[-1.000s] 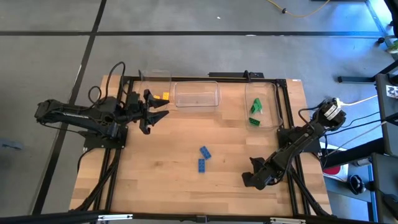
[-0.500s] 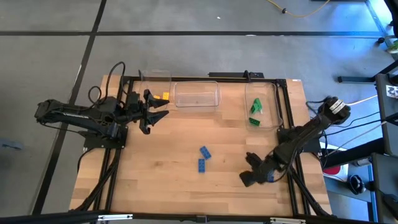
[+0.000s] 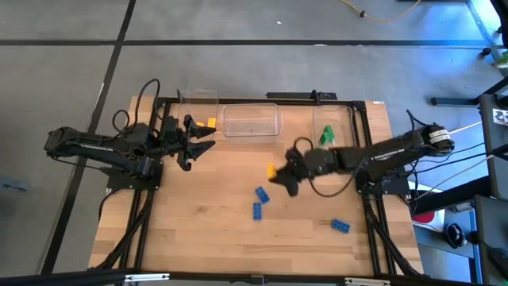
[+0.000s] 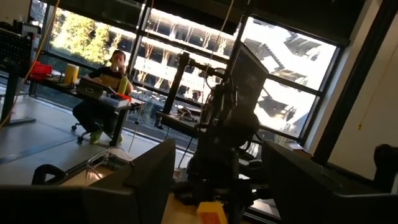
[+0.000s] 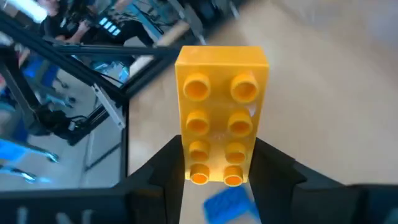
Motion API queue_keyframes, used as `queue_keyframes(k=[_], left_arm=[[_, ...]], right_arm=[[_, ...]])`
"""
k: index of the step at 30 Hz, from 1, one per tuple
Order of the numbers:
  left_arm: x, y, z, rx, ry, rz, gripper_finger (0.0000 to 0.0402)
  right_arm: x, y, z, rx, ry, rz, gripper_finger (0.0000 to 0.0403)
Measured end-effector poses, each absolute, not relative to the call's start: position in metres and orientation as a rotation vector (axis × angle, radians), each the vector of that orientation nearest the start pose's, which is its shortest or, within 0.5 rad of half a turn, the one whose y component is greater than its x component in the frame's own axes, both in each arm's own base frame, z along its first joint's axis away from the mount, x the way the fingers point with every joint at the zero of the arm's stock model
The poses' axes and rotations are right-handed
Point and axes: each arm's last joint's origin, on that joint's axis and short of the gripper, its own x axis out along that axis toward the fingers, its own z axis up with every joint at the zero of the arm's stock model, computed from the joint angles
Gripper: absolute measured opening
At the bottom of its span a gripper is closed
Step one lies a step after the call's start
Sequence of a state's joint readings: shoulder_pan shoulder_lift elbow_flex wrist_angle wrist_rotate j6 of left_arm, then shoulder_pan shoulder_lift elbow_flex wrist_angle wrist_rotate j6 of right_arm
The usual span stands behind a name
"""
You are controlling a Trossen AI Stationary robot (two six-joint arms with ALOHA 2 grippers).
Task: Sort & place blocks by color
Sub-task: Put the yellow game piece into the left transparent bin
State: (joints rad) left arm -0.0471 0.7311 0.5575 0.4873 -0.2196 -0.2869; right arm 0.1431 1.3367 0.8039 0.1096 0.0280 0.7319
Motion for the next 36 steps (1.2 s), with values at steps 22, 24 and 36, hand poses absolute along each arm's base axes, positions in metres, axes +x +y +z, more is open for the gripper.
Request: queue_keyframes(k=[22, 24, 36], left_arm=[[0.194, -0.003, 0.306, -0.403, -0.209, 0.108, 0.0231], [0.202, -0.002, 0.304, -0.399, -0.184, 0.113, 0.0232], [0.238, 0.0, 0.313, -0.383, -0.014, 0.006, 0.028]], right_arm=[[0.362, 0.005, 0.282, 0.486, 0.292, 0.222, 0.014], [0.364, 0.004, 0.283, 0.491, 0.266, 0.223, 0.014], [0.366, 0.003, 0.286, 0.48, 0.211, 0.176, 0.014]])
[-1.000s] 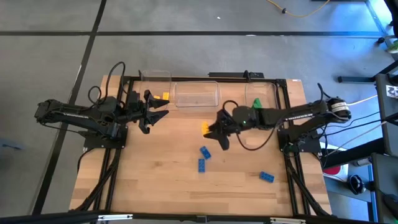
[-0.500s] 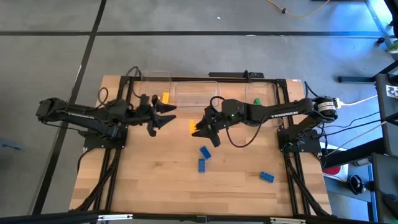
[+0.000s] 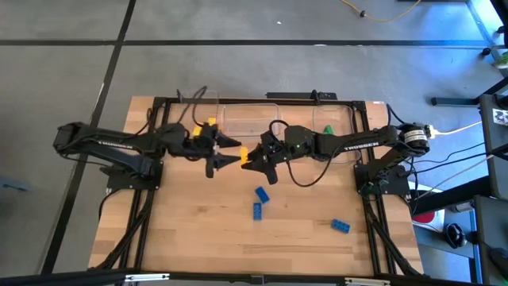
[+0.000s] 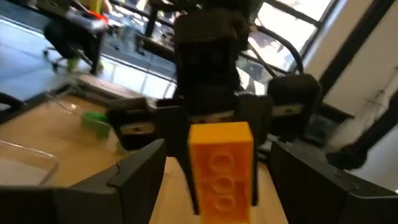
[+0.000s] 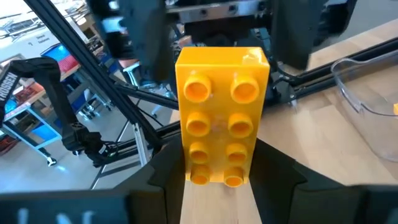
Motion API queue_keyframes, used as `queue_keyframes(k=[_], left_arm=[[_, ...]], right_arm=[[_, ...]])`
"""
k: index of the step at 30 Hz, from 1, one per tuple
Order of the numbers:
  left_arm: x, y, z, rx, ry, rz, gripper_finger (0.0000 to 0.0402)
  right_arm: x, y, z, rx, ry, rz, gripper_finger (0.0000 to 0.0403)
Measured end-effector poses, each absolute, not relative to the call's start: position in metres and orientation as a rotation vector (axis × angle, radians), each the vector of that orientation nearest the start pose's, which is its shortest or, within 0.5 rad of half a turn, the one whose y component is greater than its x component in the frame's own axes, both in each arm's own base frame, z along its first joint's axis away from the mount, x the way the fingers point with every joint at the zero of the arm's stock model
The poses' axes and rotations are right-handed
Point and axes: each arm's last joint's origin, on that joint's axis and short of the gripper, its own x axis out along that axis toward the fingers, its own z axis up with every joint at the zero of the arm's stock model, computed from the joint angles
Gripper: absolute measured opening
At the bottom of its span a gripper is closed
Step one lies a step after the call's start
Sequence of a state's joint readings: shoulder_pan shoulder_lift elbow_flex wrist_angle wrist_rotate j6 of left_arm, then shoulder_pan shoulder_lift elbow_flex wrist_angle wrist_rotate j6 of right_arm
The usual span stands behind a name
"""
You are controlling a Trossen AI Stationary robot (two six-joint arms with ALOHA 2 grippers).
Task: Sort & place blocks by color
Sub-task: Put the yellow game piece into the left transparent bin
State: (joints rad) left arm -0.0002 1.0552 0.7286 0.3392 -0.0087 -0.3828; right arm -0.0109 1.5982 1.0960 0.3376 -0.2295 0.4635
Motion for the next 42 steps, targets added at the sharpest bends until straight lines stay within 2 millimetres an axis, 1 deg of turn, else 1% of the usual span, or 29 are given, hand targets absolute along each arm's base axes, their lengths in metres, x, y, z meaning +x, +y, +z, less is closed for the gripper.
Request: queue_keyframes(k=[7, 12, 16, 22, 23, 27, 29, 32, 34, 36, 38, 40, 42], left_arm=[[0.257, -0.005, 0.309, -0.384, 0.043, -0.03, 0.0288], [0.259, -0.011, 0.313, -0.384, 0.017, -0.037, 0.0272], [0.259, -0.013, 0.313, -0.391, 0.01, -0.011, 0.0232], [0.259, -0.013, 0.312, -0.409, 0.018, 0.003, 0.013], [0.259, -0.013, 0.312, -0.409, 0.017, 0.007, 0.0125], [0.259, -0.012, 0.312, -0.413, 0.018, 0.012, 0.0125], [0.254, -0.009, 0.314, -0.412, 0.025, 0.026, 0.0125], [0.239, -0.001, 0.32, -0.405, 0.046, 0.066, 0.0125], [0.227, 0.005, 0.325, -0.385, 0.059, 0.103, 0.0125], [0.213, 0.011, 0.327, -0.361, 0.089, 0.148, 0.0125], [0.2, 0.015, 0.332, -0.343, 0.085, 0.177, 0.0125], [0.188, 0.019, 0.335, -0.328, 0.087, 0.201, 0.0125], [0.177, 0.021, 0.336, -0.32, 0.056, 0.212, 0.0125]], right_arm=[[0.366, 0.003, 0.286, 0.461, 0.21, 0.178, 0.014], [0.365, 0.003, 0.286, 0.444, 0.213, 0.18, 0.014], [0.365, 0.003, 0.286, 0.408, 0.208, 0.183, 0.014], [0.365, 0.003, 0.286, 0.401, 0.207, 0.19, 0.014], [0.365, 0.003, 0.286, 0.402, 0.207, 0.19, 0.014], [0.365, 0.003, 0.287, 0.431, 0.209, 0.192, 0.0143], [0.363, 0.002, 0.289, 0.473, 0.226, 0.176, 0.0175], [0.355, -0.003, 0.297, 0.486, 0.293, 0.148, 0.0249], [0.346, -0.009, 0.303, 0.477, 0.362, 0.113, 0.0292], [0.335, -0.014, 0.305, 0.472, 0.441, 0.068, 0.0325], [0.321, -0.019, 0.306, 0.472, 0.511, 0.022, 0.0343], [0.307, -0.021, 0.309, 0.476, 0.56, -0.005, 0.0349], [0.293, -0.021, 0.307, 0.468, 0.62, -0.024, 0.0351]])
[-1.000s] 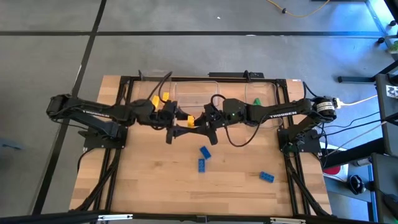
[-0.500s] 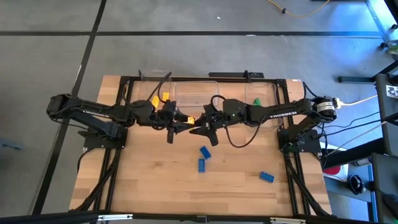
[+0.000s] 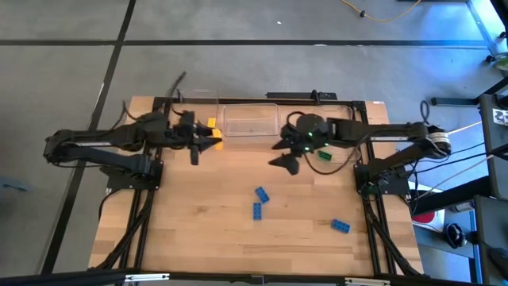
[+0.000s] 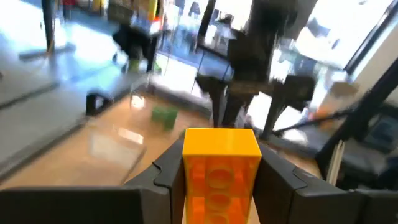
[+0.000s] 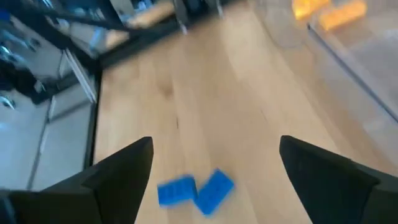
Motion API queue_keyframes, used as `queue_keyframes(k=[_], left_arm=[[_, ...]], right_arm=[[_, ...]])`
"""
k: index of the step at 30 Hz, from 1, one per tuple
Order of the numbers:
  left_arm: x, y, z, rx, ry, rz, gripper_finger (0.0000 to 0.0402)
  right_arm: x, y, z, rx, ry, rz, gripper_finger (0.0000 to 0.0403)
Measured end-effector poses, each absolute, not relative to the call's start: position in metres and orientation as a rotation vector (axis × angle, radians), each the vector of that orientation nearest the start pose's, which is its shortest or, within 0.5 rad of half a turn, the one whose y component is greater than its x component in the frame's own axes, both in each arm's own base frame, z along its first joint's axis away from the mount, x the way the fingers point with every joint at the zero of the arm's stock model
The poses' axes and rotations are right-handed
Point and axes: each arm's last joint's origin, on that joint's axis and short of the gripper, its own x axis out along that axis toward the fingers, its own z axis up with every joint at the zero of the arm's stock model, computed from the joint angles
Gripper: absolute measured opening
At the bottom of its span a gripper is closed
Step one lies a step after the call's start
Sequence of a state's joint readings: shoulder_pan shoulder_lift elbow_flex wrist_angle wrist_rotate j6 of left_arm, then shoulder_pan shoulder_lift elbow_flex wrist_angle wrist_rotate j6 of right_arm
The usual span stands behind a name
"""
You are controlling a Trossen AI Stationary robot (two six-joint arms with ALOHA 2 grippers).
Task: Sort & place blocks by color
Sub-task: Put the yellow game piece into the left transparent bin
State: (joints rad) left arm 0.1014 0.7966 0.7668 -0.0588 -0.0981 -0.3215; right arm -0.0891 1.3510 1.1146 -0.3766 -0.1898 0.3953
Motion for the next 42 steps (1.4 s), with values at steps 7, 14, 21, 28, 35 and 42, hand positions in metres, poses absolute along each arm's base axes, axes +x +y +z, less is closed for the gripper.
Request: queue_keyframes(k=[7, 14, 21, 28, 35, 42], left_arm=[[0.161, 0.019, 0.324, -0.361, -0.052, 0.2, 0.0125], [0.164, 0.015, 0.315, -0.387, -0.152, 0.168, 0.0125], [0.164, 0.013, 0.315, -0.384, -0.155, 0.174, 0.0125], [0.164, 0.013, 0.314, -0.381, -0.153, 0.175, 0.0125], [0.164, 0.013, 0.314, -0.382, -0.153, 0.175, 0.0125], [0.164, 0.013, 0.314, -0.379, -0.152, 0.176, 0.0125]], right_arm=[[0.249, -0.019, 0.3, 0.514, 0.42, -0.096, 0.0352], [0.229, -0.02, 0.296, 0.571, -0.109, -0.054, 0.0344], [0.226, -0.019, 0.294, 0.554, -0.154, -0.038, 0.0343], [0.227, -0.019, 0.293, 0.536, -0.144, -0.042, 0.0343], [0.227, -0.019, 0.292, 0.536, -0.128, -0.046, 0.0343], [0.227, -0.019, 0.292, 0.534, -0.128, -0.045, 0.0343]])
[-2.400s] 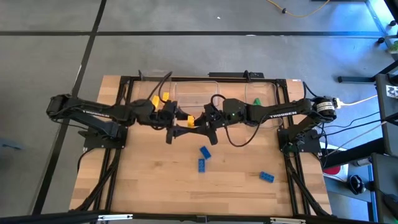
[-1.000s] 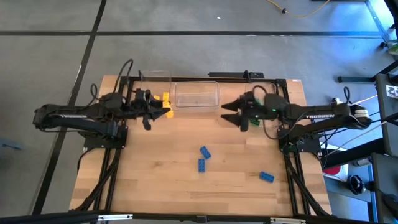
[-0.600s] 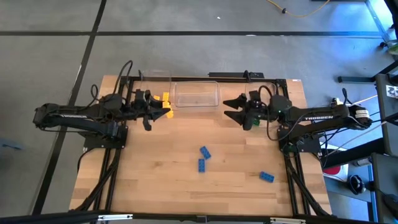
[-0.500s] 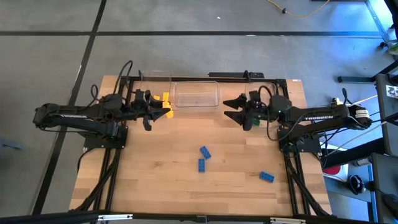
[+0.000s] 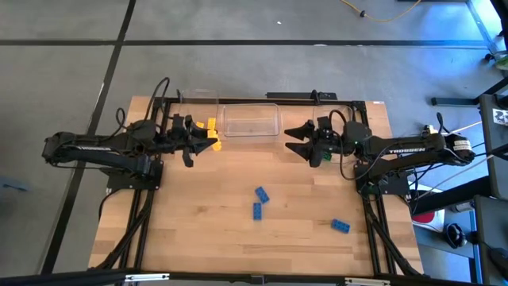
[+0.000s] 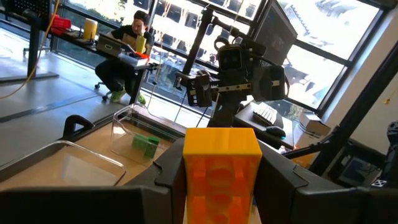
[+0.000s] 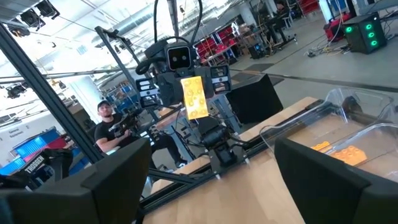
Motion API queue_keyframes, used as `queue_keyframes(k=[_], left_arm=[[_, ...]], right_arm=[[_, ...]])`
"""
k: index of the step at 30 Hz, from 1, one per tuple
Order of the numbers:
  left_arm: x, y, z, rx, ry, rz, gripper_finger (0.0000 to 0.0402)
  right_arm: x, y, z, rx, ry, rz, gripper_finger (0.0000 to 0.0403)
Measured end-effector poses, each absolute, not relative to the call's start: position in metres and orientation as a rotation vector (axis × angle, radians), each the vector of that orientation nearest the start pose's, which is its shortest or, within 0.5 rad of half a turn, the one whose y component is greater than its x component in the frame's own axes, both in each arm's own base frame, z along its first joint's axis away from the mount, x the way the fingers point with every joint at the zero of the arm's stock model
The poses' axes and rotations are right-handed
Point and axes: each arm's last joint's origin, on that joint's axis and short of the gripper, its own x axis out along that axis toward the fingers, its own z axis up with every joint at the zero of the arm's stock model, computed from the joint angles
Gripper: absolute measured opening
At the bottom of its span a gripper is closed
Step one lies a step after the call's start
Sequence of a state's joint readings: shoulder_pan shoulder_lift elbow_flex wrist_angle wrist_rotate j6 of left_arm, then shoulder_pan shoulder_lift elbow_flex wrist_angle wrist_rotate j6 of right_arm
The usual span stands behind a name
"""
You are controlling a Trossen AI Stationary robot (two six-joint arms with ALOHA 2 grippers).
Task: Sort & place blocks by color
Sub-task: Put the yellow game piece into the left transparent bin
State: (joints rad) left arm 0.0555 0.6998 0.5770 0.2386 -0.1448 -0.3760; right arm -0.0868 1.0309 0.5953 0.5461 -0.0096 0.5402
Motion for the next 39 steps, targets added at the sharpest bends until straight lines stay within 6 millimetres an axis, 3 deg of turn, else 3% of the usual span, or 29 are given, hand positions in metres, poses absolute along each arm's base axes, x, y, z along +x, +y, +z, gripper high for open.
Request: queue_keyframes(k=[16, 24, 32, 37, 39], left_arm=[[0.164, 0.013, 0.314, -0.371, -0.15, 0.182, 0.0125], [0.164, 0.02, 0.315, -0.408, -0.14, 0.311, 0.0125], [0.172, 0.068, 0.345, -0.413, 0.13, 0.636, 0.0125], [0.172, 0.114, 0.345, -0.483, 0.473, 0.859, 0.0125], [0.171, 0.133, 0.335, -0.511, 0.608, 0.895, 0.0125]], right_arm=[[0.227, -0.019, 0.292, 0.536, -0.128, -0.044, 0.0343], [0.227, -0.019, 0.292, 0.54, -0.128, -0.044, 0.0343], [0.227, -0.019, 0.291, 0.539, -0.117, -0.047, 0.0343], [0.227, -0.019, 0.289, 0.541, -0.096, -0.053, 0.0343], [0.228, -0.019, 0.287, 0.542, -0.079, -0.058, 0.0343]])
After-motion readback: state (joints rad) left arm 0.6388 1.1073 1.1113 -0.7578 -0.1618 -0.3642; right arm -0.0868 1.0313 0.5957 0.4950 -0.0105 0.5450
